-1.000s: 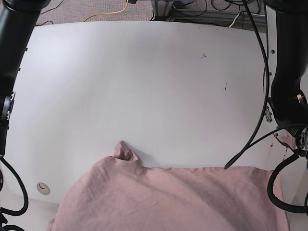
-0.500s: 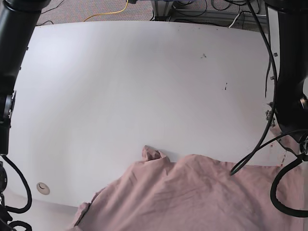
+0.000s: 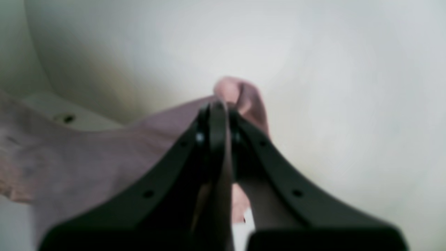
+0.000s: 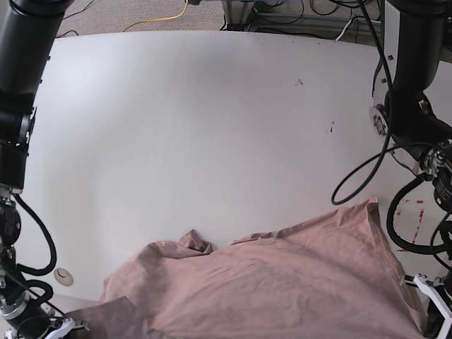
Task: Layout the t-shirt on the table in an organized manner, then fold the t-shirt properly
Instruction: 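Lift the t-shirt with both grippers, stretching it between them, then swing the held t-shirt up and lay it flat across the table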
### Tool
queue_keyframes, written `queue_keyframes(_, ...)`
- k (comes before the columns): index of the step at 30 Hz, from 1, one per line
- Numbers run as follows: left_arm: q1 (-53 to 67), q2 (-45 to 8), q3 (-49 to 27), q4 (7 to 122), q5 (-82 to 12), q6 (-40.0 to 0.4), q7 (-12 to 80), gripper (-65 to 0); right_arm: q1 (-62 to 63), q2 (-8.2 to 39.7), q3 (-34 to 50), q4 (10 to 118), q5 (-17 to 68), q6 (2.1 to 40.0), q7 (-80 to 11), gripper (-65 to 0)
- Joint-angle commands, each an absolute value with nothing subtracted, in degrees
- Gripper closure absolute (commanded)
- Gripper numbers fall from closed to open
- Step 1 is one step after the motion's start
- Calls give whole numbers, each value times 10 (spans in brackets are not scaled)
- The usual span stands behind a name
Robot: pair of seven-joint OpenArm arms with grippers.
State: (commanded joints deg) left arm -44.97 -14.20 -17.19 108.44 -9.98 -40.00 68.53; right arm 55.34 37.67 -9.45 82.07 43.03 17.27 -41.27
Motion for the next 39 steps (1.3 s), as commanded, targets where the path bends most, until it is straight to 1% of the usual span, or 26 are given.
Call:
queue_keyframes(3, -395, -142, -172, 1105, -100, -400, 685, 0, 495, 377, -76, 851, 430, 173, -413, 0)
queue_keyframes(7, -326, -139, -172, 1136, -100, -400, 685, 0, 400, 377, -22, 895, 431, 173, -414, 0)
queue_keyframes(16, -196, -138, -182, 1143, -101, -400, 685, 0, 225, 377, 54, 968, 433, 175, -415, 0)
queue_keyframes(19, -136, -133, -188, 1154, -101, -400, 685, 0, 142, 377, 90, 1017, 441, 175, -422, 0)
queue_keyframes(22, -85, -131, -218, 1154, -100, -400, 686, 0, 70, 373, 133, 1042, 458, 175, -429, 0)
queue_keyframes(29, 24, -129, -242, 1154, -101, -400, 686, 0, -77, 371, 196, 1093, 497, 175, -432, 0)
queue_keyframes(34, 98, -94, -281, 1154, -101, -400, 686, 0, -167, 342, 235, 1119, 508, 175, -432, 0)
queue_keyframes(39, 144, -79, -310, 1154, -101, -400, 686, 0, -215, 335, 242, 1121, 508, 176, -432, 0)
